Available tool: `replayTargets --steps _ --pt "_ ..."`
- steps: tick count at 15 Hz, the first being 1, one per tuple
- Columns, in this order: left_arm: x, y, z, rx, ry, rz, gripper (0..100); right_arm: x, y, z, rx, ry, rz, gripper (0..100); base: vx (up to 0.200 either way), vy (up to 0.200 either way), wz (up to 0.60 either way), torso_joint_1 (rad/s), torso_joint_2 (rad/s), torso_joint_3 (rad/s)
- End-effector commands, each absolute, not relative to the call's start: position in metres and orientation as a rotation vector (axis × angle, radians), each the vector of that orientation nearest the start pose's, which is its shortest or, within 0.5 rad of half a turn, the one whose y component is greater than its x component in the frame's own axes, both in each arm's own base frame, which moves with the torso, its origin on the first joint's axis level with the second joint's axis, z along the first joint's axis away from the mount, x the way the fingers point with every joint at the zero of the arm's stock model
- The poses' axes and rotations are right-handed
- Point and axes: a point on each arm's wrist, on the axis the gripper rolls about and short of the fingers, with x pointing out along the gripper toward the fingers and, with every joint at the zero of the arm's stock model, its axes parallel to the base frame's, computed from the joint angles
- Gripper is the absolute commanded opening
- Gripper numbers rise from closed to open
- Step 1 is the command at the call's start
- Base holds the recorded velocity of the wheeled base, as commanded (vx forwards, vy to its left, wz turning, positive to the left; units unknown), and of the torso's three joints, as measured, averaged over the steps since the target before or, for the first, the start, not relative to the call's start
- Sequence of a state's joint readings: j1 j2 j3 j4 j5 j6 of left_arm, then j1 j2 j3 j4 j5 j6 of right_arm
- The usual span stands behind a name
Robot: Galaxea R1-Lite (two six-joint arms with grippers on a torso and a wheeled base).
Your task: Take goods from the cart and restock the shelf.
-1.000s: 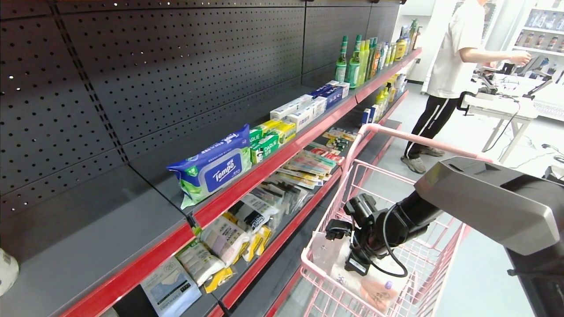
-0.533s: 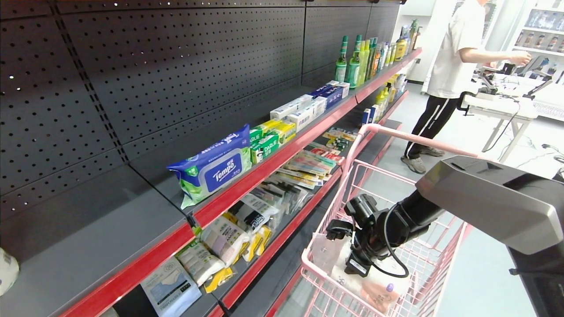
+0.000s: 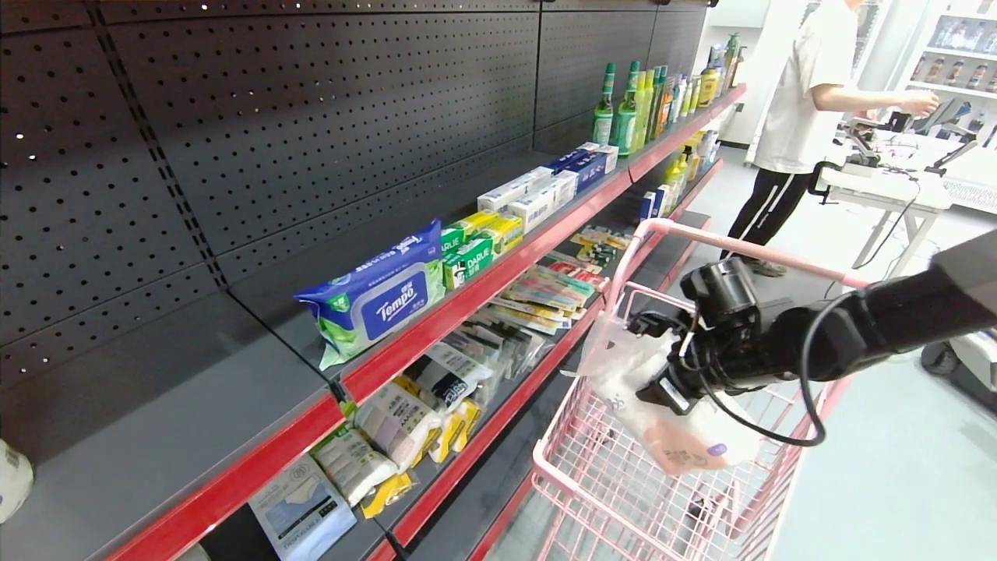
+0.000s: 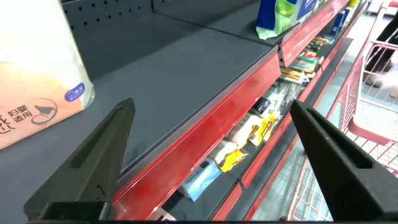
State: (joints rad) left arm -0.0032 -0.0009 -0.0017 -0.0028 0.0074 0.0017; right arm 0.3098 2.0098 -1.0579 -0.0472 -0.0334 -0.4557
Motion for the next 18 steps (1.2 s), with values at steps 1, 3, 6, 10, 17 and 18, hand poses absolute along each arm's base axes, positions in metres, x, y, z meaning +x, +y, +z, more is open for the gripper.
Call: replayTargets --steps 1,3,6,10,17,18 --pt "-0.023 0.0 0.076 0.002 -0.005 0.005 100 0.281 0.083 0.167 -0.434 0.653 0.337 0 0.0 0.0 0.0 0.0 0.0 0.0" --pt "-0.023 0.0 0.076 0.002 -0.005 0.005 100 0.239 0.07 0.192 -0.37 0.573 0.284 0 0.0 0.0 0.0 0.0 0.0 0.0" --pt "-0.023 0.0 0.076 0.002 -0.005 0.005 100 0.161 0.045 0.212 -0.355 0.428 0.237 0 0.0 0.0 0.0 0.0 0.0 0.0" --pt "-0.023 0.0 0.076 0.002 -0.003 0.005 100 0.078 0.02 0.211 -0.281 0.224 0.189 0 0.0 0.0 0.0 0.0 0.0 0.0" --pt "-0.023 0.0 0.076 0.005 -0.005 0.003 100 0.003 -0.003 0.165 -0.265 0.127 0.094 0 0.0 0.0 0.0 0.0 0.0 0.0" --pt "-0.023 0.0 0.076 0.005 -0.005 0.003 100 -0.003 -0.004 0.164 -0.282 0.132 0.099 0 0.0 0.0 0.0 0.0 0.0 0.0"
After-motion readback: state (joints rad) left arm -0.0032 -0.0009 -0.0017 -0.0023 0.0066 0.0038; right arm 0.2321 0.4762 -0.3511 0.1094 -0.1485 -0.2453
